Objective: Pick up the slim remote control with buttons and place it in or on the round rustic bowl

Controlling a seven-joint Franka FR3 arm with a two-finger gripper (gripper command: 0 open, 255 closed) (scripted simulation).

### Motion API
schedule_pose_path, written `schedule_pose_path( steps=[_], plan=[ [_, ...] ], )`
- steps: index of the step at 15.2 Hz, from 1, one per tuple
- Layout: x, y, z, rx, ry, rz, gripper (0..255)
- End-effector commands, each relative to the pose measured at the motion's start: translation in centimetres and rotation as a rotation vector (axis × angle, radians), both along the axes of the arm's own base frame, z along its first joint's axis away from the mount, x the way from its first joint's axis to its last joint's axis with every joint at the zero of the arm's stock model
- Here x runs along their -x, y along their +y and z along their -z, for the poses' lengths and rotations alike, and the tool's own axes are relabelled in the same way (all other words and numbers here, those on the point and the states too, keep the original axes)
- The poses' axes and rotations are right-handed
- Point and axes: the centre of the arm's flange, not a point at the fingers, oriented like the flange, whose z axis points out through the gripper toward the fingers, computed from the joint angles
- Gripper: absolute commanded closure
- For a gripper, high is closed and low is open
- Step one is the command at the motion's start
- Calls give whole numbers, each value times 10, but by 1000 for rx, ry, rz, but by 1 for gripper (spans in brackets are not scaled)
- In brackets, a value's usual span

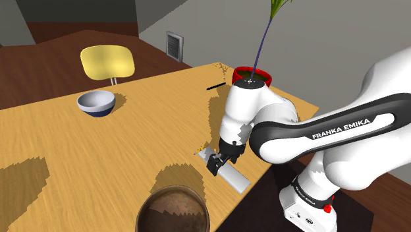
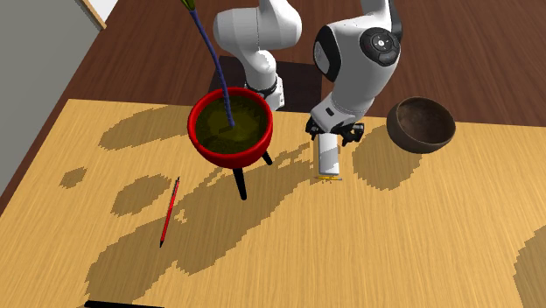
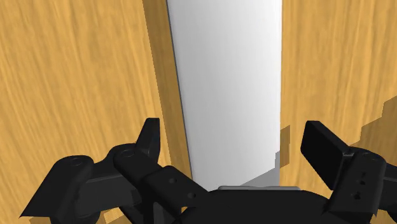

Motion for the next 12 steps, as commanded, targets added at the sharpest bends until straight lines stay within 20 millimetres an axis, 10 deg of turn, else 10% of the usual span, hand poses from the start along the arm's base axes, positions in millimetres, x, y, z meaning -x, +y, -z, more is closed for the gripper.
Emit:
schedule_pose_path(
  steps=[1, 4, 5, 12],
  plan=[
    [0, 0, 0, 0, 0, 0, 0],
    [0, 0, 0, 0, 0, 0, 0],
    [0, 0, 0, 0, 0, 0, 255],
    [0, 0, 0, 0, 0, 0, 255]
  ],
)
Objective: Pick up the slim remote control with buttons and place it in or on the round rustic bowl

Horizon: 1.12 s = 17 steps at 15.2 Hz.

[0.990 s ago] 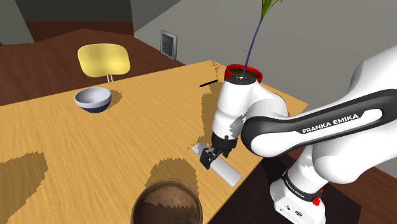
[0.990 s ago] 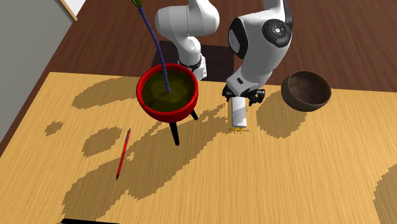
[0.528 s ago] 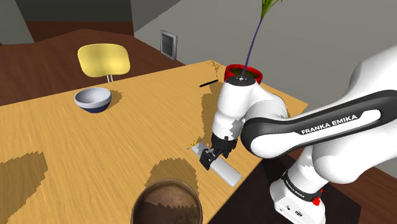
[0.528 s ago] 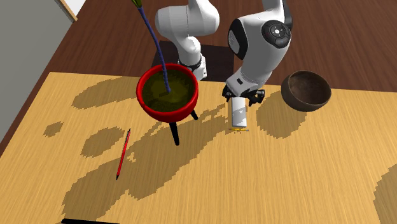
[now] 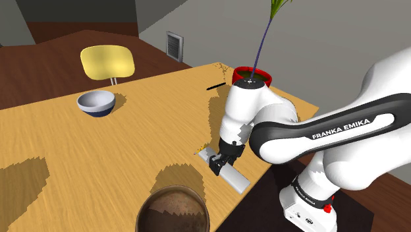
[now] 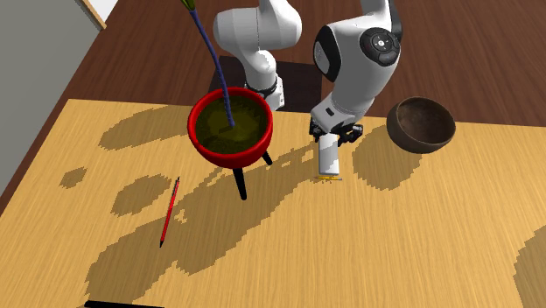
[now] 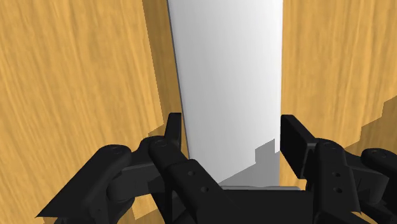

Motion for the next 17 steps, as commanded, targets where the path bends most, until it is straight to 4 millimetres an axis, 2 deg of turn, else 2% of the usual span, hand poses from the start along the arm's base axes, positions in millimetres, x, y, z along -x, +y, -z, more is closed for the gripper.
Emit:
schedule_pose_path(
  steps=[1, 2, 17],
  plan=[
    [0, 0, 0, 0, 0, 1, 255],
    [0, 0, 0, 0, 0, 1, 255],
    [0, 0, -79, 0, 0, 1, 255]
  ],
)
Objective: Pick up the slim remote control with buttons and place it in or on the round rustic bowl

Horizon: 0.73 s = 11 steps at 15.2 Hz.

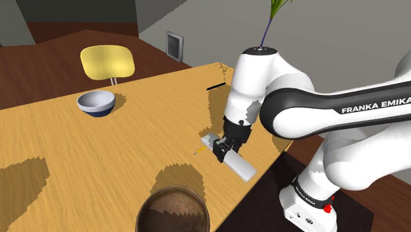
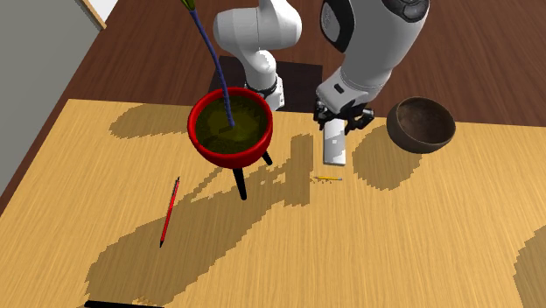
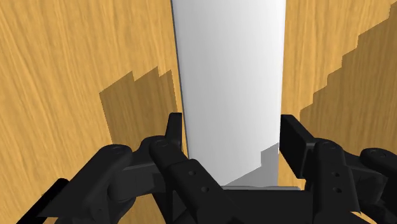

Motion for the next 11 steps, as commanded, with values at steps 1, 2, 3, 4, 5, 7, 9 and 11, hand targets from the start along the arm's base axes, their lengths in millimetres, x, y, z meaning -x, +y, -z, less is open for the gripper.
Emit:
schedule_pose_path(
  steps=[1, 2, 3, 4, 5, 7, 9, 11],
  plan=[
    [0, 0, -11, 0, 0, 0, 255],
    [0, 0, -16, 0, 0, 0, 255],
    [0, 0, -21, 0, 0, 0, 255],
    [0, 0, -27, 0, 0, 0, 255],
    [0, 0, -32, 0, 0, 0, 255],
    [0, 0, -42, 0, 0, 0, 255],
    [0, 0, -53, 0, 0, 0, 255],
    [0, 0, -63, 0, 0, 0, 255]
  ],
)
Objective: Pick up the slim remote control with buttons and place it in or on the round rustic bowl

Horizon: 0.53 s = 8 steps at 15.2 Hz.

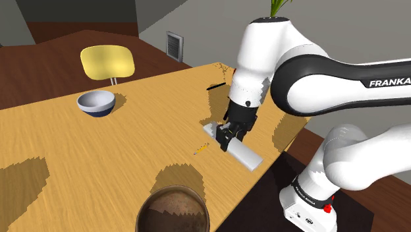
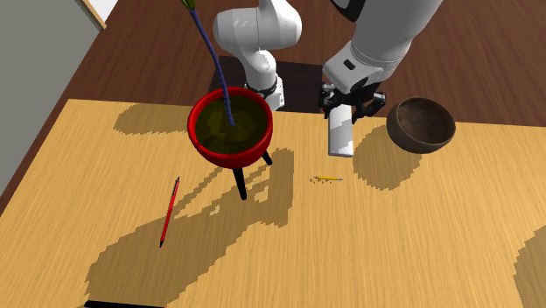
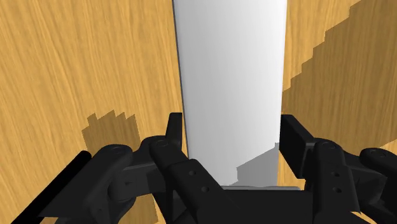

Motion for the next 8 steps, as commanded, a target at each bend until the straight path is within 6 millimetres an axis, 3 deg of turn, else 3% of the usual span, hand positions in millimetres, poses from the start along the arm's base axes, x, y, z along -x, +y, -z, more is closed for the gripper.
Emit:
schedule_pose_path(
  steps=[1, 7, 8],
  plan=[
    [0, -1, -12, 0, 0, 0, 255],
    [0, -1, -41, 0, 0, 0, 255],
    [3, 12, -42, 0, 0, 0, 255]
  ],
)
